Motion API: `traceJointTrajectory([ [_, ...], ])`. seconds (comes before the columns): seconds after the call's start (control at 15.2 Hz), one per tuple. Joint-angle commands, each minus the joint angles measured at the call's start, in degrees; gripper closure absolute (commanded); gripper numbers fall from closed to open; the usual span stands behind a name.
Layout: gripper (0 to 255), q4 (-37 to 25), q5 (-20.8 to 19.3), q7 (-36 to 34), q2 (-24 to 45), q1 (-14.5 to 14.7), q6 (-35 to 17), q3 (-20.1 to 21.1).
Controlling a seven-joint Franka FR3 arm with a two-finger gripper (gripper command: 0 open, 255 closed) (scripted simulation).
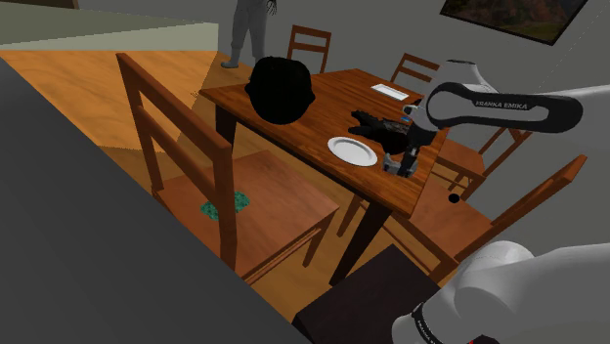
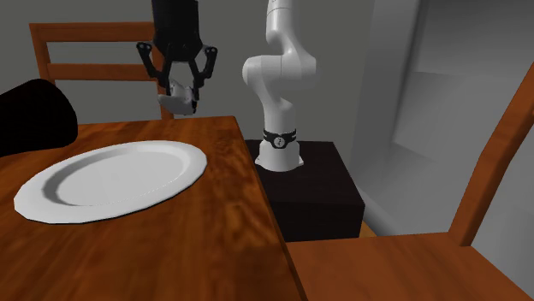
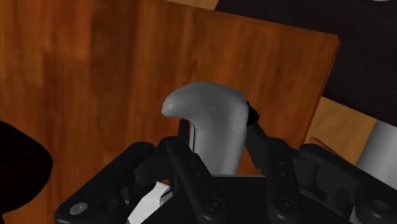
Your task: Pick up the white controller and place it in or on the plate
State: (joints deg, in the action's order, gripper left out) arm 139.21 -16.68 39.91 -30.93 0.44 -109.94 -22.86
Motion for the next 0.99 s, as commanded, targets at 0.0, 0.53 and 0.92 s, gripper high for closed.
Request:
traceJointTrajectory([
  [0.0, 255, -1.3, 0.2, 0.1, -0.3, 0.1, 1.7, 0.3],
  [0.53, 255, -9.9, 2.8, 0.3, 6.2, 2.2, 3.8, 0.5],
  [0.92, 255, -22.6, 7.9, 1.4, 20.2, 4.9, 3.1, -0.5],
])
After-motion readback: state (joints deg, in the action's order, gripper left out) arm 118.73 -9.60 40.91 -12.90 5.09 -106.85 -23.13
